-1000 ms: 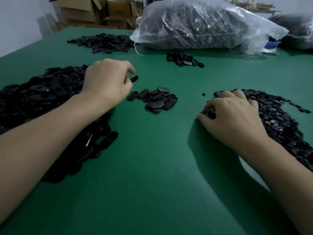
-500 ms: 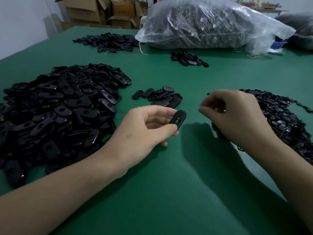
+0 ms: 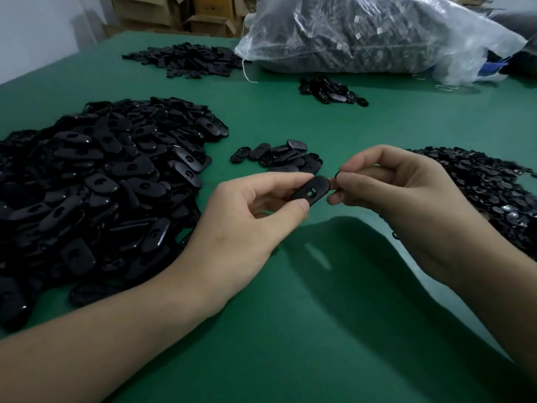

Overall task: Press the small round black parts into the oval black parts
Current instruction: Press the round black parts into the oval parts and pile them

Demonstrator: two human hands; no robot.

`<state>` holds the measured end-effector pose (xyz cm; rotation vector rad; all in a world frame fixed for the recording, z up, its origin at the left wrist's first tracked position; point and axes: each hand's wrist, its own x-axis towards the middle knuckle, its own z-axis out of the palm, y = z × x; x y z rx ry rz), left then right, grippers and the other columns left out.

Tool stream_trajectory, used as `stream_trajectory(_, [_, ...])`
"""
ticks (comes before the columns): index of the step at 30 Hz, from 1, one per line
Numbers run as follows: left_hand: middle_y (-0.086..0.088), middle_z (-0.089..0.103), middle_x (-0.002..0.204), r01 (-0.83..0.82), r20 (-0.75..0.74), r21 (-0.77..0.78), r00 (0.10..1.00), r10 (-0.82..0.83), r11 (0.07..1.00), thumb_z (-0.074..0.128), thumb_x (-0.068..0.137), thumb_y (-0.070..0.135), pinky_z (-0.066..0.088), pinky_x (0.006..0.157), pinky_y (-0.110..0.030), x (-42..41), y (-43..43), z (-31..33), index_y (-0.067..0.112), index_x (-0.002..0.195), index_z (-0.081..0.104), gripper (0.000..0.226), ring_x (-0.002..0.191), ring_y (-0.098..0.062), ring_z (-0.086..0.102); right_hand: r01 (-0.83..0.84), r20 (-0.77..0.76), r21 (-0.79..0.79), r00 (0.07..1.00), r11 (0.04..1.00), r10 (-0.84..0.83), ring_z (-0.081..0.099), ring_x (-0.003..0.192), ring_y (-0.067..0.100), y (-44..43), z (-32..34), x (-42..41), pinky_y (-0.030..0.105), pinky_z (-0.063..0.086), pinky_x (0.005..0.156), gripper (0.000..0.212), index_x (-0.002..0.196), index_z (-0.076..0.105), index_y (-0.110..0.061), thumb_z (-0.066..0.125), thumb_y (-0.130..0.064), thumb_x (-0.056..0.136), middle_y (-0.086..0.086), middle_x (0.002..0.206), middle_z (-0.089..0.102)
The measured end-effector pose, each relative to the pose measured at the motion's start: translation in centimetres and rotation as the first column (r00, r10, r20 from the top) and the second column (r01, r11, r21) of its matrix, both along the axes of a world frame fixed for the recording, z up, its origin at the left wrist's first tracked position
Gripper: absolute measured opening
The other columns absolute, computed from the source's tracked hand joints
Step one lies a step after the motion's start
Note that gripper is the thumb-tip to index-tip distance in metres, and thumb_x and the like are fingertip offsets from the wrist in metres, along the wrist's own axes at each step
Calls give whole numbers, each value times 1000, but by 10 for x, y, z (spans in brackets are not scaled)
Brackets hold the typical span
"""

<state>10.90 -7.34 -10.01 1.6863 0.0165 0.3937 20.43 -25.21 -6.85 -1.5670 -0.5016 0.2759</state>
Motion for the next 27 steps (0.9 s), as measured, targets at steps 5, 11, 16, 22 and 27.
stream_trajectory(5, [7,77,96,-85,14,27,996,85,996,63,90,31,58,80,-27,3,1,1,40,105,79,24,86,-11,68,-16,-45,37,999,999,18,75,80,21,0,-1,1,31,58,86,28,98,64,-8,74,-18,74,14,88,78])
stream_trajectory(11, [7,72,91,-95,100,-5,990,95,995,61,96,12,62,83,-32,3,1,5,29,109,77,27,86,-16,75,-68,-121,95,989,993,79,72,75,15,-1,0,1,28,58,86,26,95,71,-11,75,-17,70,12,90,78])
stream_trajectory(16, [7,68,93,-70,115,-72,990,78,995,62,95,-2,56,68,-18,4,3,4,22,115,72,32,83,-11,77,-91,-154,113,982,989,108,71,75,13,-2,0,1,24,59,85,24,93,77,-15,74,-15,70,9,90,78])
stream_trajectory(22, [11,72,98,-81,76,-40,994,84,996,69,96,7,50,59,-17,5,4,2,31,119,73,33,80,-2,67,-121,-146,97,980,988,134,71,78,15,-2,0,-1,27,58,86,26,94,81,-18,77,-18,68,9,91,78])
stream_trajectory(27, [6,76,103,-4,66,-35,998,6,999,69,96,3,56,68,-19,6,4,3,24,122,72,34,95,-6,70,-126,-134,91,981,988,137,70,78,16,-1,-1,-1,24,57,83,32,100,80,-17,77,-19,68,7,87,77])
